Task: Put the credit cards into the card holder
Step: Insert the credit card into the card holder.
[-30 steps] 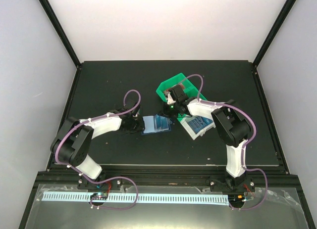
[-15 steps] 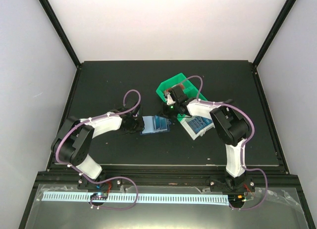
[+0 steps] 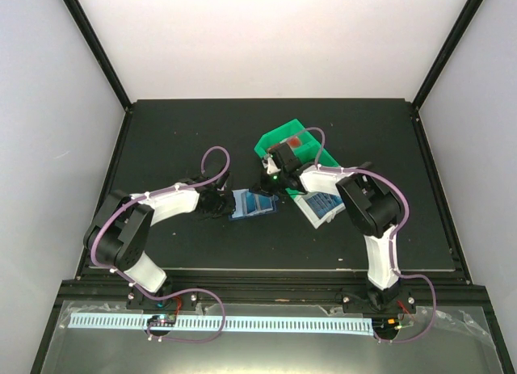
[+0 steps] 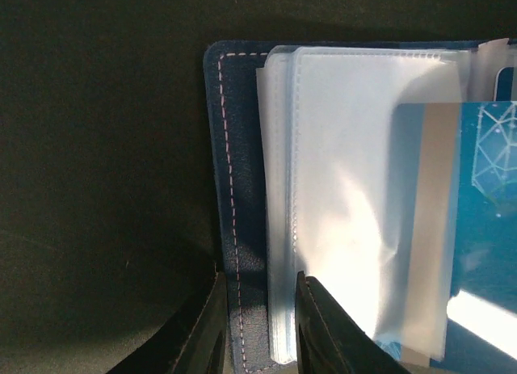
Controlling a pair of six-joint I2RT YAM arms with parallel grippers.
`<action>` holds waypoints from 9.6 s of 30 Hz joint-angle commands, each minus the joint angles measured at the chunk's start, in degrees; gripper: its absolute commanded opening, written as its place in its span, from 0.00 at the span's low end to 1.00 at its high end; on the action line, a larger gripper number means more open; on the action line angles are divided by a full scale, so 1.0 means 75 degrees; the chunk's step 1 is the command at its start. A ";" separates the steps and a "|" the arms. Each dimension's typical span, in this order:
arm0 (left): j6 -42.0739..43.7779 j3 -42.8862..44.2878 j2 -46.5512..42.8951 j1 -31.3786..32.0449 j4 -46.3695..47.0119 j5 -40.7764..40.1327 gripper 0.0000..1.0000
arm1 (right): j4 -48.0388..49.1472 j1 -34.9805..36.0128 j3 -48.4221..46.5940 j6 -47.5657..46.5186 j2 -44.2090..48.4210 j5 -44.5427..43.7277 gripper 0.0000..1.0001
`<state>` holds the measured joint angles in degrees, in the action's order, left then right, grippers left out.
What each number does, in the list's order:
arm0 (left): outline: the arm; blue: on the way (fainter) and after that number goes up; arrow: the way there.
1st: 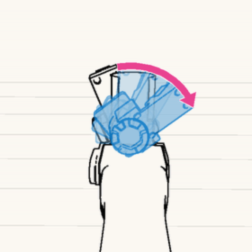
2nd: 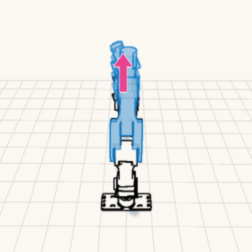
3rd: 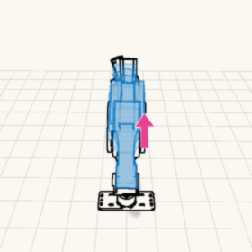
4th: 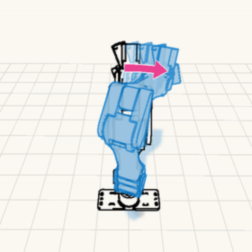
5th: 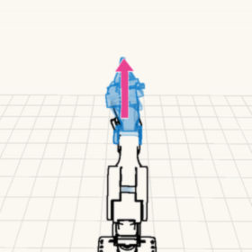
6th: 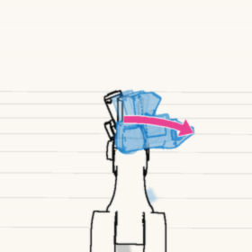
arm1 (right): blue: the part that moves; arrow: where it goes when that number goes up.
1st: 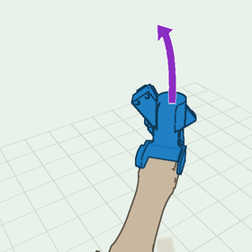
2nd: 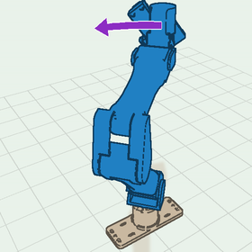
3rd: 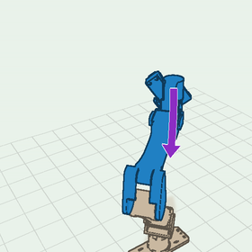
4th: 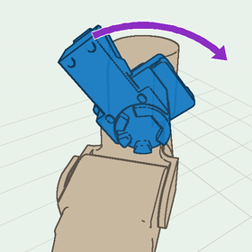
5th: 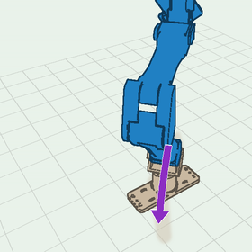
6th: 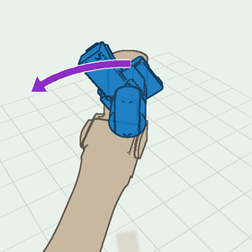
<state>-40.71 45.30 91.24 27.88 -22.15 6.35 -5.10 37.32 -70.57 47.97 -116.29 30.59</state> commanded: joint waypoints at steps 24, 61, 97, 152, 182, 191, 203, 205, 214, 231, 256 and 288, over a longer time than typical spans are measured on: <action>0.0025 -0.0544 0.0187 0.0031 -0.0310 -0.0101 0.27 | 0.1322 0.0286 0.0204 0.0453 -0.0708 -0.0468 0.05; 0.0042 -0.0485 0.0127 0.0022 -0.0260 0.0089 0.29 | 0.0189 0.0335 0.0368 -0.0279 0.0030 -0.0896 0.17; 0.0018 -0.0533 -0.0060 0.0024 -0.0205 0.0276 0.30 | 0.2119 0.0338 0.1685 0.1198 0.0662 -0.2795 0.01; 0.0080 0.0188 0.0515 0.0029 0.0850 0.0559 0.34 | -0.1731 0.2061 0.0744 -0.5290 0.0982 -0.5016 0.49; -0.0057 -0.0321 0.0122 0.0024 0.1084 0.0897 0.29 | -0.0660 0.2182 0.1245 -0.3320 0.1719 -0.5805 0.50; 0.0403 -0.0096 -0.0675 0.0017 0.1123 0.0979 0.32 | -0.0434 0.1451 0.1616 -0.2077 0.2220 -0.3609 0.48; 0.0456 -0.0103 -0.0083 0.0028 0.1796 0.1506 0.28 | -0.1442 0.1369 0.1006 -0.0740 0.1220 -0.3957 0.27; 0.0443 -0.0152 0.0010 0.0031 0.2001 0.1591 0.27 | -0.1529 0.1366 0.0890 -0.0780 0.1104 -0.4055 0.27; 0.0349 -0.0145 0.0380 0.0032 0.1778 0.1137 0.23 | -0.1318 0.1358 0.0871 -0.0638 0.0935 -0.3781 0.24; 0.0162 0.0175 0.1265 0.0034 0.0323 0.0154 0.08 | -0.0995 0.1180 0.1413 0.0087 0.1462 -0.4353 0.38; 0.0213 -0.0069 0.1430 0.0115 0.0208 0.0227 0.06 | 0.1476 0.0918 0.2443 0.1346 0.1367 -0.2712 0.02; 0.0774 0.0433 -0.0835 0.0115 -0.0448 0.0688 0.23 | 0.0683 0.0808 0.2401 0.1212 0.1654 -0.2900 0.37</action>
<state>-37.47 47.22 91.09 28.62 -21.30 11.60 1.15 44.21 -53.65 58.17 -104.25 8.64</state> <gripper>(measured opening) 0.214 0.381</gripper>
